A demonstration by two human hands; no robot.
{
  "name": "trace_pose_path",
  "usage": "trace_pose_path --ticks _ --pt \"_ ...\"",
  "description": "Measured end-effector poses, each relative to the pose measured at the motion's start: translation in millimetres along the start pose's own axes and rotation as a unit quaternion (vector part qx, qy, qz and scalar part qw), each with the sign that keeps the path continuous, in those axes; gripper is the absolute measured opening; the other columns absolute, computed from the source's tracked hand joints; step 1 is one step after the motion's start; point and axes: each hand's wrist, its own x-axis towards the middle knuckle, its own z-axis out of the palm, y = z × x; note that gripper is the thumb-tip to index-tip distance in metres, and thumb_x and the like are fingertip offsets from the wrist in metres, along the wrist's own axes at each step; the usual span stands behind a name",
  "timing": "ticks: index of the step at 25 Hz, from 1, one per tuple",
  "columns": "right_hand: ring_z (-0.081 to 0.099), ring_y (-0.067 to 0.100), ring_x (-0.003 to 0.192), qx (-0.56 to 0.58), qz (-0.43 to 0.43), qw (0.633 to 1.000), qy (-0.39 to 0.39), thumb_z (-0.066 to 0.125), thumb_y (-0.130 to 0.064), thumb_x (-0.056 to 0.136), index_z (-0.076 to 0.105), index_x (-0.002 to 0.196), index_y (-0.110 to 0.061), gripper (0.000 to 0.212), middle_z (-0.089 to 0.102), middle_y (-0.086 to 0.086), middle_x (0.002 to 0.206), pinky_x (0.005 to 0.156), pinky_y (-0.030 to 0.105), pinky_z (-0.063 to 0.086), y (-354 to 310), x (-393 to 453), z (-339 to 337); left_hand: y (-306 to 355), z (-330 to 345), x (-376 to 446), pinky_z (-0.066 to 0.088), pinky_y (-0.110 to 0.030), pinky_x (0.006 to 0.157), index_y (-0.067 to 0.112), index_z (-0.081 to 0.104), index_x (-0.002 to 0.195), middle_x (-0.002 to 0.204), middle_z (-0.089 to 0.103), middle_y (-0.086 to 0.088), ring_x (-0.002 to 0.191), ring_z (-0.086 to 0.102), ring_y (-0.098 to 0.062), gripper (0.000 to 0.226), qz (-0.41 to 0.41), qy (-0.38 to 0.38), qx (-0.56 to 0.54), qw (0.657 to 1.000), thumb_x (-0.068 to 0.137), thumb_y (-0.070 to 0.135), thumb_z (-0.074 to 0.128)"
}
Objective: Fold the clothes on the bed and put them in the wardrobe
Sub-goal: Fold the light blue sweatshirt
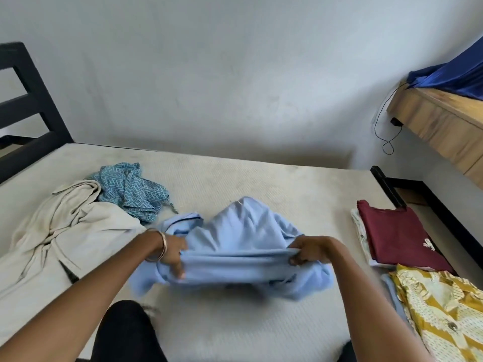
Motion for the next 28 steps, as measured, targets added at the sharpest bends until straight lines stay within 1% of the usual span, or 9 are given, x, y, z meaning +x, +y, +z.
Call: trace_pose_path --ticks 4,8,12,14,16,19,20,24,28 --pt "0.061 0.009 0.074 0.067 0.015 0.998 0.015 0.078 -0.046 0.074 0.077 0.077 -0.031 0.016 0.070 -0.010 0.077 0.074 0.030 0.052 -13 -17 -20 -7 -12 1 0.043 -0.027 0.079 0.016 0.062 0.115 0.098 0.059 0.004 0.086 0.055 -0.016 0.061 -0.062 -0.113 -0.011 0.992 0.074 0.060 0.071" --pt "0.063 0.020 0.099 -0.223 0.107 0.969 0.013 0.074 -0.052 0.070 0.065 0.097 -0.027 0.037 0.065 -0.004 0.100 0.078 0.030 0.047 -30 8 -30 4 -33 48 0.037 -0.042 0.103 0.021 0.055 0.126 0.134 0.050 -0.010 0.127 0.044 -0.028 0.049 -0.211 0.124 0.060 0.968 0.083 0.043 0.064" --pt "0.061 0.033 0.102 -0.183 0.282 0.904 0.263 0.052 -0.016 0.092 0.065 0.114 -0.016 0.026 0.063 0.009 0.112 0.055 0.031 0.046 -41 18 -75 8 -93 69 0.054 -0.040 0.076 0.003 0.057 0.120 0.122 0.058 -0.018 0.098 0.063 -0.035 0.033 -0.296 0.261 -0.304 0.867 0.097 0.016 0.038" --pt "0.064 0.028 0.073 0.197 0.296 0.875 0.329 0.053 -0.006 0.092 0.060 0.086 -0.005 0.009 0.068 0.014 0.079 0.044 0.026 0.046 -48 22 -121 12 -136 68 0.058 -0.046 0.072 -0.003 0.052 0.118 0.104 0.063 -0.024 0.075 0.068 -0.036 0.027 -0.235 0.162 -0.598 0.749 0.098 0.010 0.038" --pt "0.060 0.037 0.065 0.606 0.162 0.711 0.318 0.049 -0.001 0.096 0.051 0.080 0.007 0.017 0.061 0.028 0.069 0.034 0.038 0.050 -64 20 -165 14 -177 72 0.059 -0.045 0.072 0.002 0.041 0.128 0.101 0.062 -0.022 0.084 0.066 -0.035 0.030 -0.097 0.178 -0.798 0.567 0.102 0.016 0.040" --pt "0.062 0.035 0.075 0.712 -0.062 0.553 0.428 0.042 -0.002 0.088 0.066 0.099 -0.005 0.027 0.063 0.023 0.089 0.047 0.041 0.053 -89 16 -213 5 -244 80 0.052 -0.036 0.080 0.024 0.042 0.141 0.114 0.058 -0.001 0.095 0.057 -0.020 0.049 0.031 0.382 -0.868 0.317 0.099 0.048 0.033" --pt "0.060 0.028 0.079 0.667 -0.106 0.551 0.490 0.040 -0.002 0.082 0.069 0.094 -0.015 0.034 0.064 0.013 0.090 0.055 0.034 0.051 -98 9 -221 2 -262 76 0.049 -0.033 0.089 0.028 0.039 0.143 0.119 0.055 0.006 0.102 0.055 -0.013 0.054 0.047 0.447 -0.841 0.302 0.096 0.054 0.032" --pt "0.061 0.011 0.094 0.336 -0.206 0.654 0.646 0.033 0.002 0.071 0.066 0.096 -0.016 0.045 0.068 -0.004 0.095 0.087 0.023 0.048 -90 -6 -229 -20 -281 49 0.034 -0.010 0.101 0.013 0.031 0.148 0.130 0.049 0.007 0.107 0.046 0.018 0.045 0.143 0.679 -0.596 0.404 0.103 0.016 0.029" --pt "0.060 0.024 0.112 0.158 -0.091 0.723 0.667 0.038 -0.015 0.070 0.065 0.106 -0.039 0.051 0.070 -0.009 0.110 0.098 0.062 0.042 -37 16 -202 -36 -210 48 0.050 -0.028 0.080 0.023 0.047 0.141 0.108 0.065 -0.001 0.090 0.061 -0.015 0.060 0.110 0.769 -0.341 0.530 0.086 0.002 0.035"
